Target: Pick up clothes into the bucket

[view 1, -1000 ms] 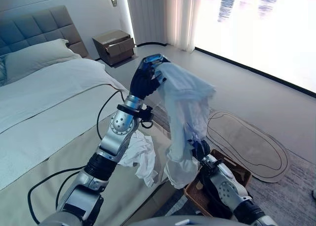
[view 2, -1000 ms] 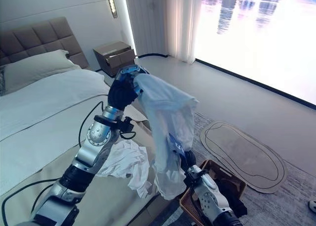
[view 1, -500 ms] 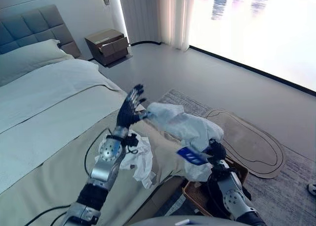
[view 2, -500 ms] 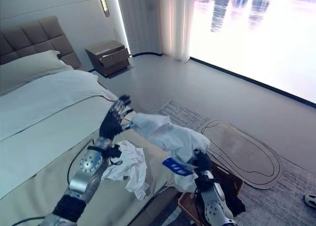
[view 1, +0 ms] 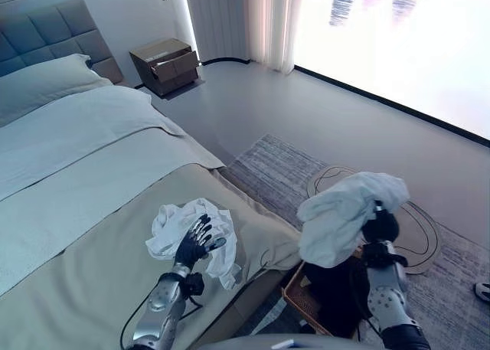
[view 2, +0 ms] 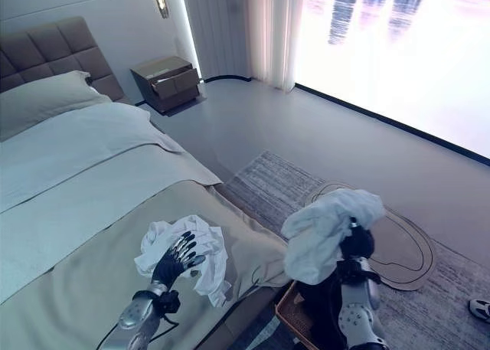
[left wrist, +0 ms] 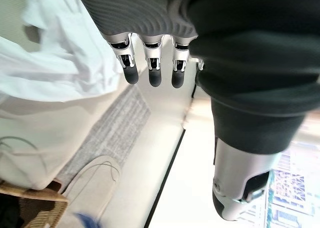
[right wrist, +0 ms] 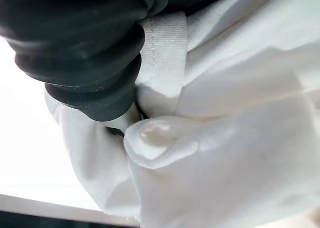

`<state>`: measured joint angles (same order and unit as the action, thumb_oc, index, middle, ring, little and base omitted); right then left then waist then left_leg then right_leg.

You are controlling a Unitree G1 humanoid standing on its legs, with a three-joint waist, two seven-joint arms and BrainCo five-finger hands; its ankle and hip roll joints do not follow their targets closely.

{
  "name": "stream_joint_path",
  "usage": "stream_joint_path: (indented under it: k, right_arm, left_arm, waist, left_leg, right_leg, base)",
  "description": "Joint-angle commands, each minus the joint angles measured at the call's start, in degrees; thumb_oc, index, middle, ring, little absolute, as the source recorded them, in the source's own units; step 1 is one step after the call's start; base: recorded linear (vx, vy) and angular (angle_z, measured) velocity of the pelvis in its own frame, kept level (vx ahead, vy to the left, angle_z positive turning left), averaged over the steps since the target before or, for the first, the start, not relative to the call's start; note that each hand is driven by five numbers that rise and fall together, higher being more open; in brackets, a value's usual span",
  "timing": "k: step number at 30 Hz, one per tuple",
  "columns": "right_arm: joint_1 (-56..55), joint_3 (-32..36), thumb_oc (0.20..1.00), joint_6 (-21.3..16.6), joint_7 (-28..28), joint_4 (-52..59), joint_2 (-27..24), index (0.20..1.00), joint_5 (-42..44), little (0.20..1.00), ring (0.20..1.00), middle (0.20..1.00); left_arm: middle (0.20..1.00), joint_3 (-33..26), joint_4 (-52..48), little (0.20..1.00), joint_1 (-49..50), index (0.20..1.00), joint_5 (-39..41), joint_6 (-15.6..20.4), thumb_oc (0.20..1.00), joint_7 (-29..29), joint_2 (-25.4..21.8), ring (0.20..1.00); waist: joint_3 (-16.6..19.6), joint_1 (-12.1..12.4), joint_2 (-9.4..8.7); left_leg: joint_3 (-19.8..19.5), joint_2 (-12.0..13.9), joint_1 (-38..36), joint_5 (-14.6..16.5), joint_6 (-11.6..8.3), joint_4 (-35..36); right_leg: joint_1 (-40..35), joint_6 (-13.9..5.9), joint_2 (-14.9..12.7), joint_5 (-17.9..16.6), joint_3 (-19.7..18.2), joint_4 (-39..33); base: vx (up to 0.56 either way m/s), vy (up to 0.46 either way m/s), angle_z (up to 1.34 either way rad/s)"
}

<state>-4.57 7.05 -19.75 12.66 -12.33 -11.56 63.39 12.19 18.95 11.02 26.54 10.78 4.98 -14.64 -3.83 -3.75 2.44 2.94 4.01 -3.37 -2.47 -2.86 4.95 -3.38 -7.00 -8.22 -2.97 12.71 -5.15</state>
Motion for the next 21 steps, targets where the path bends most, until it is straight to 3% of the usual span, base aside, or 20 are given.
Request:
stream_joint_path:
  k: [1,3,5,6,7,8,9,12,13,16,18,21]
  right_arm:
    - [4.8,2.4,0.200,-5.1,-1.2,5.7,0.2,0.200,-3.7,0.200,0.200,0.200]
    - [5.4,3.9,0.200,-5.9,-2.5,4.8,-0.5,0.200,-4.8,0.200,0.200,0.200]
    - [4.7,4.7,0.200,-5.6,-6.5,2.7,-3.5,0.200,-14.0,0.200,0.200,0.200]
    - [4.7,4.6,0.200,-5.5,-6.7,2.8,-3.5,0.200,-14.2,0.200,0.200,0.200]
    - [3.6,4.9,0.200,-4.6,-10.5,1.4,-6.2,0.200,-23.2,0.200,0.200,0.200]
    - [3.6,4.9,0.200,-4.6,-10.5,1.4,-6.2,0.200,-23.2,0.200,0.200,0.200]
    - [2.4,5.0,0.200,-3.4,-15.4,-0.8,-9.0,0.200,-33.0,0.200,0.200,0.200]
    - [2.3,5.3,0.200,-4.2,-16.6,-3.6,-8.2,0.200,-32.0,0.200,0.200,0.200]
    - [2.6,5.8,0.200,-4.4,-19.3,-7.6,-7.6,0.200,-32.3,0.200,0.200,0.200]
    - [3.6,6.1,0.200,-4.9,-20.9,-9.7,-7.4,0.200,-31.6,0.200,0.200,0.200]
    - [5.3,5.5,0.200,-5.1,-22.3,-11.3,-7.6,0.200,-31.2,0.200,0.200,0.200]
    - [7.9,4.8,0.200,-5.3,-23.8,-10.8,-8.8,0.200,-32.4,0.200,0.200,0.200]
  left_arm:
    - [1.000,-1.4,-4.0,1.000,-1.1,1.000,3.2,1.4,1.000,4.4,-2.4,1.000]
    - [1.000,0.0,-5.0,1.000,-0.3,1.000,5.0,1.1,1.000,7.3,-3.2,1.000]
    - [1.000,-0.4,-6.3,1.000,0.6,1.000,6.0,1.2,1.000,9.2,-4.2,1.000]
    - [1.000,-0.4,-6.3,1.000,0.6,1.000,6.0,1.2,1.000,9.2,-4.2,1.000]
    - [1.000,-2.3,-6.8,1.000,0.9,1.000,5.7,2.2,1.000,8.3,-4.0,1.000]
    - [1.000,-2.3,-6.8,1.000,0.9,1.000,5.7,2.2,1.000,8.3,-4.0,1.000]
    - [1.000,-5.4,-7.4,1.000,1.1,1.000,3.8,4.4,1.000,5.9,-3.9,1.000]
    - [1.000,-7.1,-8.4,1.000,1.3,1.000,-1.0,6.9,1.000,2.5,-4.2,1.000]
    - [1.000,-8.9,-10.7,1.000,1.8,1.000,-9.0,9.6,1.000,-2.0,-5.6,1.000]
    - [1.000,-9.1,-10.7,1.000,1.5,1.000,-10.4,11.1,1.000,-3.9,-6.1,1.000]
    - [1.000,-9.5,-11.0,1.000,1.1,1.000,-5.6,11.6,1.000,-4.0,-5.1,1.000]
    - [1.000,-10.3,-13.9,1.000,0.0,1.000,-5.7,13.3,1.000,-6.5,-5.7,1.000]
  waist:
    - [0.5,-0.4,-3.09]
    - [0.3,-0.4,-3.08]
    - [0.2,-0.5,-3.21]
    - [0.2,-0.5,-3.18]
    - [-0.1,-0.6,-3.28]
    - [-0.1,-0.6,-3.28]
    - [-0.5,-0.7,-3.54]
    - [-1.0,-0.6,-3.64]
    - [-1.7,-0.2,-3.80]
    - [-2.7,0.1,-3.76]
    - [-4.3,0.7,-3.45]
    - [-8.8,0.9,-2.83]
  left_leg:
    - [-0.2,1.4,3.8,1.4,-0.54,-4.0]
    - [-0.1,1.4,3.9,1.4,-0.46,-4.1]
    - [0.0,1.4,4.0,1.5,-0.44,-4.3]
    - [0.0,1.4,4.0,1.5,-0.44,-4.3]
    - [0.1,1.4,4.3,1.5,-0.41,-4.6]
    - [0.1,1.4,4.3,1.5,-0.41,-4.6]
    - [0.3,1.5,4.5,1.7,-0.32,-5.0]
    - [0.3,1.6,4.7,2.0,-0.27,-5.7]
    - [0.1,1.5,5.3,2.6,-0.19,-7.1]
    - [-0.1,1.4,6.2,3.2,-0.13,-8.7]
    - [0.1,1.2,7.4,3.6,0.03,-10.1]
    - [0.1,1.0,11.6,4.4,0.56,-14.3]
  right_leg:
    - [1.0,-2.61,-3.0,0.0,-0.8,3.8]
    - [1.2,-2.64,-3.0,0.0,-1.0,3.9]
    - [1.5,-2.66,-3.0,-0.1,-1.3,4.1]
    - [1.5,-2.66,-3.0,-0.1,-1.4,4.1]
    - [1.9,-2.60,-2.9,-0.1,-1.7,4.3]
    - [1.9,-2.60,-2.9,-0.1,-1.7,4.3]
    - [2.1,-2.49,-2.9,0.0,-2.0,4.7]
    - [2.0,-2.39,-2.9,0.0,-2.0,4.8]
    - [2.0,-2.39,-2.9,0.2,-2.1,4.9]
    - [2.3,-2.49,-3.2,0.3,-2.0,5.3]
    - [3.3,-2.63,-3.7,0.5,-2.0,6.5]
    - [8.2,-2.66,-5.1,1.6,-2.8,12.4]
  base:
    - [0.00,0.000,0.00]
    - [0.00,-0.007,-0.05]
    - [-0.01,-0.009,-0.07]
    - [-0.03,-0.005,-0.05]
    - [-0.02,-0.004,-0.04]
    - [-0.04,-0.008,-0.10]
    - [-0.02,-0.008,-0.10]
    - [-0.01,-0.016,-0.04]
    - [0.00,0.000,0.00]
    - [-0.05,-0.023,-0.02]
    - [-0.08,0.007,0.00]
    - [-0.21,0.032,-0.03]
